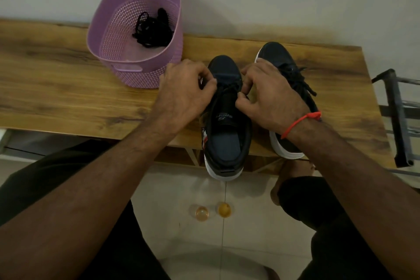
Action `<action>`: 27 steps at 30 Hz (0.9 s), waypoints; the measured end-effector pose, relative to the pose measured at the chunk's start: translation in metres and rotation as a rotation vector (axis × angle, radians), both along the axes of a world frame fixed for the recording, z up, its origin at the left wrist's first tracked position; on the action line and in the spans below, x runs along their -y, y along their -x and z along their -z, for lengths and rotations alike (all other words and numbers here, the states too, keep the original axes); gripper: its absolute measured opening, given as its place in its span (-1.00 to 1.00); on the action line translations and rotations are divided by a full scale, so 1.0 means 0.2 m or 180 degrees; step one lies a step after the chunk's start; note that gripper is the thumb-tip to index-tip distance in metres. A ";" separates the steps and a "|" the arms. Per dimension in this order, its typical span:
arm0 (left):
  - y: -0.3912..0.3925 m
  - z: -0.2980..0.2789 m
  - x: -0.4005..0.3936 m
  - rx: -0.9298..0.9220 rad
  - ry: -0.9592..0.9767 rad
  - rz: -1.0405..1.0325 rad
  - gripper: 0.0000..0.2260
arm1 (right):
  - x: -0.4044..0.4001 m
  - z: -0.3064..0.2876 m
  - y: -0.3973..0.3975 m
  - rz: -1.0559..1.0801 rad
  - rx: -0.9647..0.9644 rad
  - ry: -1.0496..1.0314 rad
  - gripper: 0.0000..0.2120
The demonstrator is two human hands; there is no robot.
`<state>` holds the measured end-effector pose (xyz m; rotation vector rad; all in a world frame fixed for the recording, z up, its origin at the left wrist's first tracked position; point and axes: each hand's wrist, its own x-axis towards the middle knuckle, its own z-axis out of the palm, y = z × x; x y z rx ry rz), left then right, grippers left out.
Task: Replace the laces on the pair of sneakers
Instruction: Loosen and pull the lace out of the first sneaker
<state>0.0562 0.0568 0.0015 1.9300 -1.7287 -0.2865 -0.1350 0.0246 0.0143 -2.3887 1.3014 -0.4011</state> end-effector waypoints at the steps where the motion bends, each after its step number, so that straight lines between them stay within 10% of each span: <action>1: -0.02 -0.01 0.00 -0.0132 0.0021 -0.0006 -0.89 | 0.00 0.00 0.00 0.0017 0.0009 -0.0013 -0.87; 9: 0.00 -0.01 -0.05 0.0246 -0.0222 0.0282 -0.59 | 0.00 0.03 -0.02 -0.0018 0.0059 -0.0012 -0.82; 27: -0.02 -0.03 -0.07 0.0123 -0.0515 0.0153 -0.75 | -0.03 0.09 -0.09 -0.0390 -0.0845 0.0074 -0.60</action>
